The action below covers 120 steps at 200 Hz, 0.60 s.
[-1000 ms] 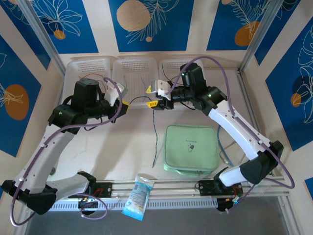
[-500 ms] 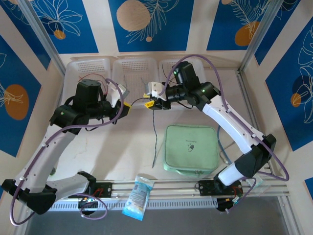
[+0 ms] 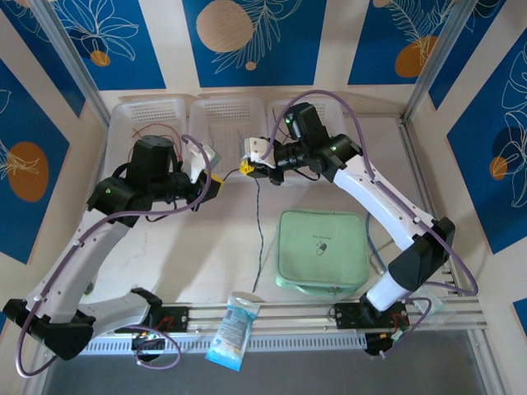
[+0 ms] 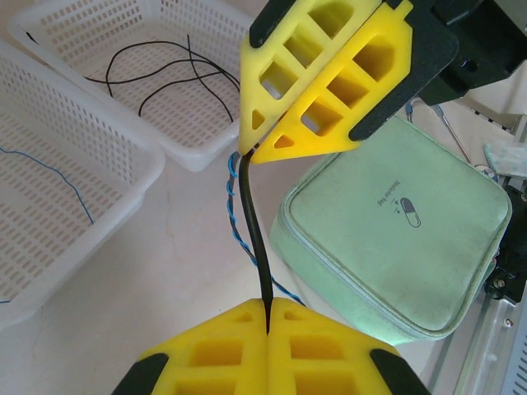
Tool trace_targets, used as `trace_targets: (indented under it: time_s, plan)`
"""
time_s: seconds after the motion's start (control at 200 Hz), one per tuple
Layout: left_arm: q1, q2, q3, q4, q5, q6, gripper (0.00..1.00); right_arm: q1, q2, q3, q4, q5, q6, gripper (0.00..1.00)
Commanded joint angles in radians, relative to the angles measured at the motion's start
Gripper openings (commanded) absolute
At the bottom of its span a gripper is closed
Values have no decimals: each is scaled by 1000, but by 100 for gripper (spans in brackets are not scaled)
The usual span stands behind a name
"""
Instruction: Untangle the cables
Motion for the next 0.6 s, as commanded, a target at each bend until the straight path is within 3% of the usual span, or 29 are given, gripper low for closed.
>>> trace_targets:
  time_s: [0.0,0.275,0.595]
  plan:
    - [-14,-2,-3,14,11,-2,0,-2,3,39,-33,-16,-7,0]
    - [-14,0,-2,-1,-12,7,0,-18,-21,27,-39,-32,1,0]
    - [-14,5,0,-2,-14,5,0,-22,-11,30,-37,-33,11,7]
